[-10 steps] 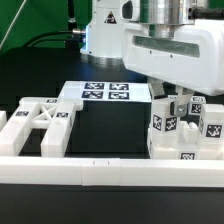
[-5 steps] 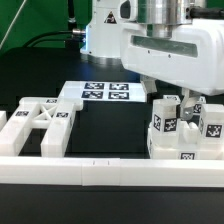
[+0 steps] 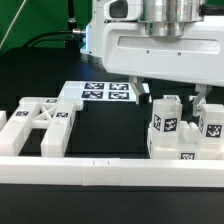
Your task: Assemble chair
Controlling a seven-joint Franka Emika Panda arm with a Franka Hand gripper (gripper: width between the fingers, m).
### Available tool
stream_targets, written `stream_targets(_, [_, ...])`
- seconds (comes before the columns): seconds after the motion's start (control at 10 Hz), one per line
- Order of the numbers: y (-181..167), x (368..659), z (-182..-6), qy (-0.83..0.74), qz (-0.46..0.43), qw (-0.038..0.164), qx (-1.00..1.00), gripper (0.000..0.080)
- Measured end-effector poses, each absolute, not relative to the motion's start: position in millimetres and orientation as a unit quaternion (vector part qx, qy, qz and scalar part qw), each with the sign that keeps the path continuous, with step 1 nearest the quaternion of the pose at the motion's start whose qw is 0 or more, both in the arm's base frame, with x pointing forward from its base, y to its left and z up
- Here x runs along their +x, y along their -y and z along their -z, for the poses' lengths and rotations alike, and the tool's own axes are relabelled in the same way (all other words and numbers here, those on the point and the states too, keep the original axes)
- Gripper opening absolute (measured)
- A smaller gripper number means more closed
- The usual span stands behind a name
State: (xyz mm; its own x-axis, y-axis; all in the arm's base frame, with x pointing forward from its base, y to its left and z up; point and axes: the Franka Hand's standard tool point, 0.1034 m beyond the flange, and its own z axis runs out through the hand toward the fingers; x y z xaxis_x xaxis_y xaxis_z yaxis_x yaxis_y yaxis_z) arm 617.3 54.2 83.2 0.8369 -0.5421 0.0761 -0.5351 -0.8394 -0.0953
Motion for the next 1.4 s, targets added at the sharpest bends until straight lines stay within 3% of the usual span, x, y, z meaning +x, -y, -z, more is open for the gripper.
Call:
stream_targets(0.6, [-55.1,617.7,-82.4,-0.058,0.056,0.018,-0.997,0.0649])
stream_targets(1.0, [-53.8,616.7,-81.4,0.011,0.056,0.013,-0.998,0.0649])
stream_targets(1.1, [-53.8,616.7,-81.3,0.011,0.056,0.013,-0.998,0.0499])
stream_targets(1.2, [-53.7,616.7,-81.3,0.011,0.056,0.013,-0.998,0.0499])
stream_targets(1.3, [-53.8,616.7,-81.3,0.003,0.056,0.013,-0.998,0.0349])
stream_targets(1.4, [-53.8,616.7,-81.3,-0.006,0.056,0.014,-0.998,0.0285])
